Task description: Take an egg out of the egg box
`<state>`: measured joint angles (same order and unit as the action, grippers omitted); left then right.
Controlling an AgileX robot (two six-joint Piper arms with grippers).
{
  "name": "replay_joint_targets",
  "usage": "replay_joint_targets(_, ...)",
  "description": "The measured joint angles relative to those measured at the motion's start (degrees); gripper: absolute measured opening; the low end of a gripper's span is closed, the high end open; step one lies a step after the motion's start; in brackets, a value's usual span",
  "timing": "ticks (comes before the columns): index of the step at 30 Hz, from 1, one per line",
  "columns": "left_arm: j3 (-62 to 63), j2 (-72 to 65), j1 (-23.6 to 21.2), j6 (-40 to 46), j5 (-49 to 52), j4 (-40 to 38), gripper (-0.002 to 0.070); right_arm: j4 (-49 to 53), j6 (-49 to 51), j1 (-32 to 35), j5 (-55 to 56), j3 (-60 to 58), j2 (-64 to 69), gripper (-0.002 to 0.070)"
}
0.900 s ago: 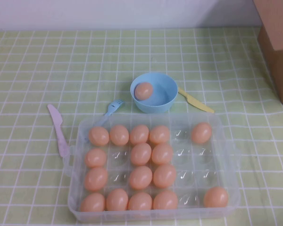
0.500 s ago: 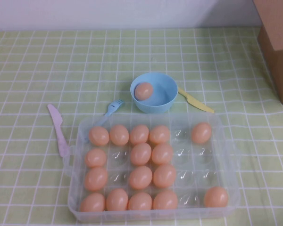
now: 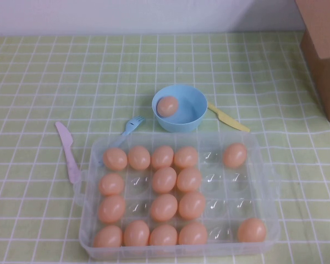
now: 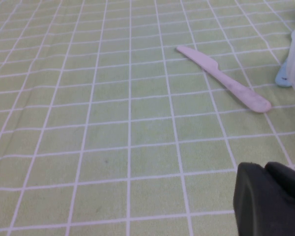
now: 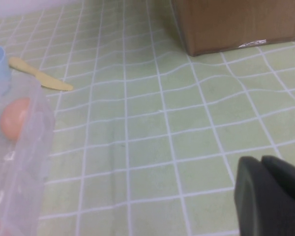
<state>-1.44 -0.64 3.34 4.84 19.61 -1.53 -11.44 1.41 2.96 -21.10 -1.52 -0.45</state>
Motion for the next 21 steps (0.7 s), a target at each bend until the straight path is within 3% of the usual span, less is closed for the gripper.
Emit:
replay_joint_targets(4, 0.0, 0.0, 0.0, 0.0, 0.0, 0.0, -0.0004, -10.8, 0.1, 0.0, 0.0, 0.0, 0.0, -0.0018)
replay_joint_targets(11, 0.0, 0.0, 0.0, 0.0, 0.0, 0.0, -0.0004, -52.7, 1.1, 0.0, 1.9, 0.0, 0.0, -0.0018)
replay_joint_targets(21, 0.0, 0.0, 0.0, 0.0, 0.0, 0.0, -0.0004, -53.2, -5.7, 0.0, -0.3, 0.0, 0.0, -0.0018)
